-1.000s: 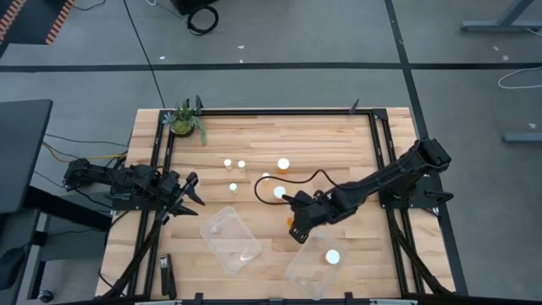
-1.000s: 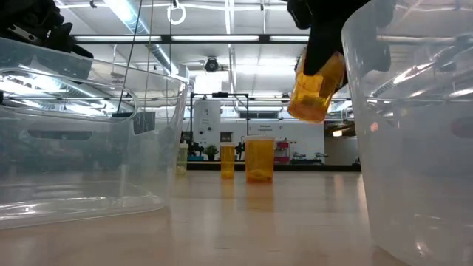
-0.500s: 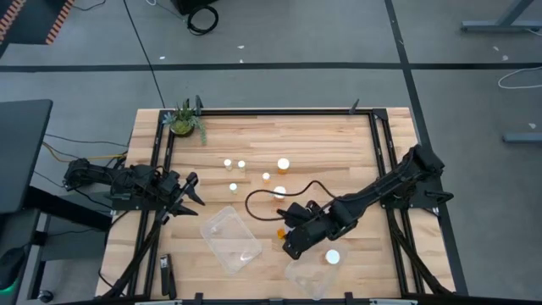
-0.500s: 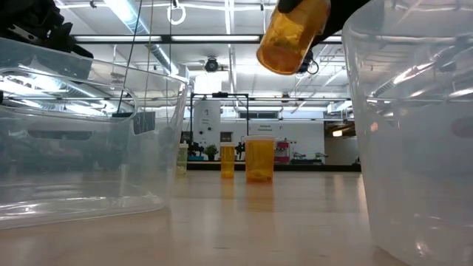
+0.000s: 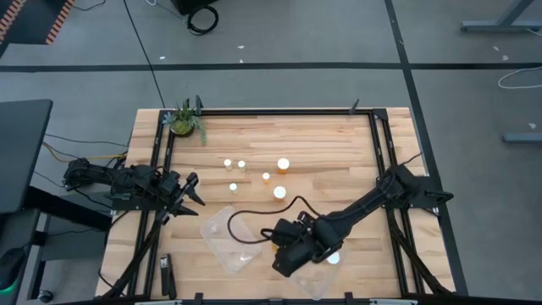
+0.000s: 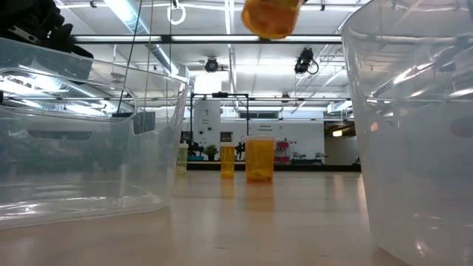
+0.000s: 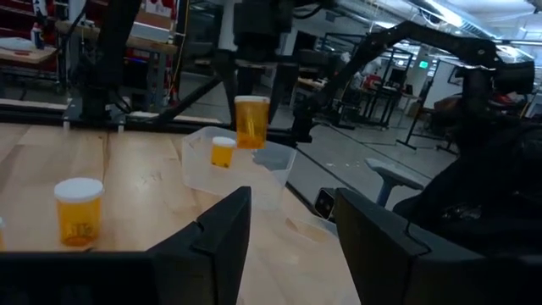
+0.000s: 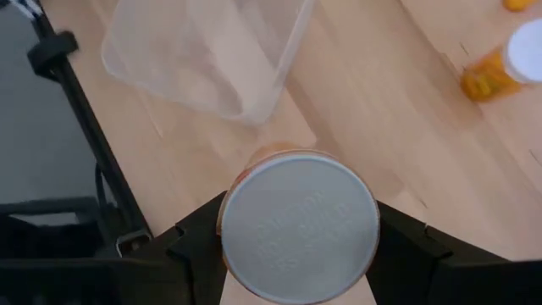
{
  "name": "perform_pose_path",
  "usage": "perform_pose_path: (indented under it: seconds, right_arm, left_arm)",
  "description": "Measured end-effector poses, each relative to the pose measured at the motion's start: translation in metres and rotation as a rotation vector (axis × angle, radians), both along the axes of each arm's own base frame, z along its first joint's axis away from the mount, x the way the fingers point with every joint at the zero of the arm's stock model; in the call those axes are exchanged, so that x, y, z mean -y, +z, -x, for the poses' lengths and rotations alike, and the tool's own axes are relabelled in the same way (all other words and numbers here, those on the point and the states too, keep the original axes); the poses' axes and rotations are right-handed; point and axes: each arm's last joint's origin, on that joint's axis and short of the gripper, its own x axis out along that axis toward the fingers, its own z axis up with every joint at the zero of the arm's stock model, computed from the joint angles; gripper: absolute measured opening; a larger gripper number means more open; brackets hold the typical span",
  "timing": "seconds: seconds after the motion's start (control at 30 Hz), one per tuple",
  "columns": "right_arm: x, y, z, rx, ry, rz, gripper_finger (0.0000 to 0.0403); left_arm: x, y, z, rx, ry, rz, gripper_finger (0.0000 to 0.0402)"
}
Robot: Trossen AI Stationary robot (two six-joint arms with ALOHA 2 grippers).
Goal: Pick and place medicine bottles into bin by pill shape (circle, oval)
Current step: Put the large orange pill bottle into the right transparent bin
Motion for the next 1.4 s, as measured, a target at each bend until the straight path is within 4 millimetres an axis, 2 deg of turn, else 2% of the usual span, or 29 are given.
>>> perform_pose_path:
  seconds: [0.37, 0.63, 1.03, 1.4]
  right_arm:
    - [-0.025, 0.004, 0.027, -0.095, 0.019, 0.011, 0.0229]
    - [-0.033, -0.023, 0.04, -0.215, -0.024, -0.024, 0.0229]
    - [-0.025, -0.069, 0.052, -0.365, -0.096, 0.016, 0.023]
    - [-0.014, -0.104, 0.056, -0.387, -0.139, 0.039, 0.023]
  left_arm:
    - [0.0, 0.0, 0.0, 0.0, 0.0, 0.0, 0.0181]
    - [0.0, 0.0, 0.0, 0.0, 0.0, 0.0, 0.0177]
    - [0.0, 0.0, 0.0, 0.0, -0.001, 0.0, 0.0177]
    - [0.0, 0.0, 0.0, 0.0, 0.0, 0.0, 0.0177]
